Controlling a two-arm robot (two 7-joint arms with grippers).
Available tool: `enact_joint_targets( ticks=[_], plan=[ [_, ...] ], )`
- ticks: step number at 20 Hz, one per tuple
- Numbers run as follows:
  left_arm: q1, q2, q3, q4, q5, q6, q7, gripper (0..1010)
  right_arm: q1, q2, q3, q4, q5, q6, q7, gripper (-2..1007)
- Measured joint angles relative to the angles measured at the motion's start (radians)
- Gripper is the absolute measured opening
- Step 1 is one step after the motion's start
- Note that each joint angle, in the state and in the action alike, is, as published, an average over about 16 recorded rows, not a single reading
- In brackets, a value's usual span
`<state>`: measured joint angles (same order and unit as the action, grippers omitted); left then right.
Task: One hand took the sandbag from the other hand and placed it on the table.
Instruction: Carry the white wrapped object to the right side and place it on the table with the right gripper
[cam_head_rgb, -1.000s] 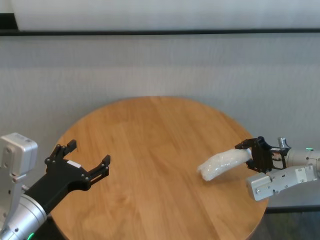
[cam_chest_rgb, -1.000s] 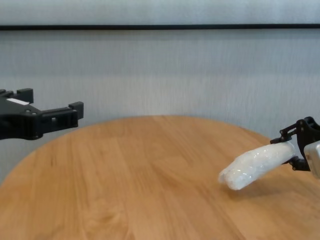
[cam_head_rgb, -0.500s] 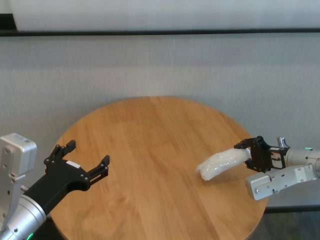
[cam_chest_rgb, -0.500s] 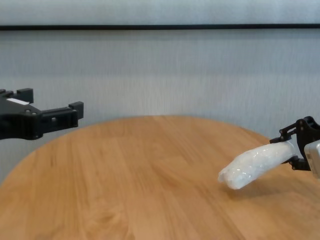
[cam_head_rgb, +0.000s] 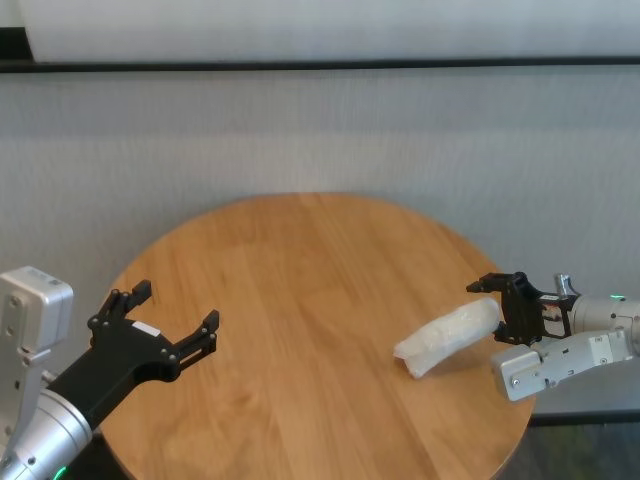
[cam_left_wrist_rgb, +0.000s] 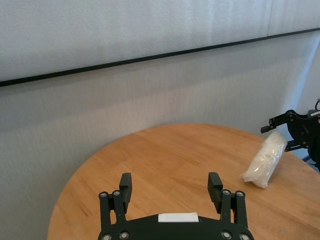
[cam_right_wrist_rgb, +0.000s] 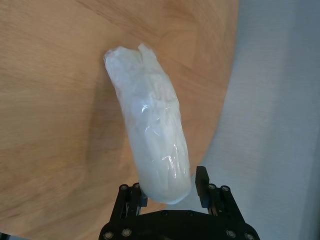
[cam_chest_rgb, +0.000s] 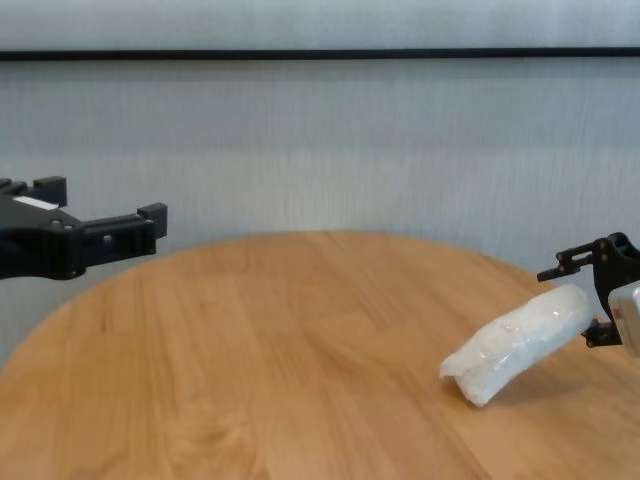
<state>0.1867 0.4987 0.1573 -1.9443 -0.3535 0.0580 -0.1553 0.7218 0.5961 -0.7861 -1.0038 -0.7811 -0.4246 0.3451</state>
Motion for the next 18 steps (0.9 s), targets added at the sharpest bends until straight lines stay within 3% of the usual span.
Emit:
enact_joint_targets(
  ticks=[10, 18],
  plan=[
    [0.000, 0.000, 0.000, 0.000, 0.000, 0.000, 0.000, 1002, -0.001, 0.001, 0.001, -0.001, -0.002, 0.002, 0.000, 855],
    [0.000, 0.000, 0.000, 0.000, 0.000, 0.000, 0.000, 1002, -0.001, 0.001, 0.001, -0.002, -0.003, 0.003, 0.000, 987]
  ],
)
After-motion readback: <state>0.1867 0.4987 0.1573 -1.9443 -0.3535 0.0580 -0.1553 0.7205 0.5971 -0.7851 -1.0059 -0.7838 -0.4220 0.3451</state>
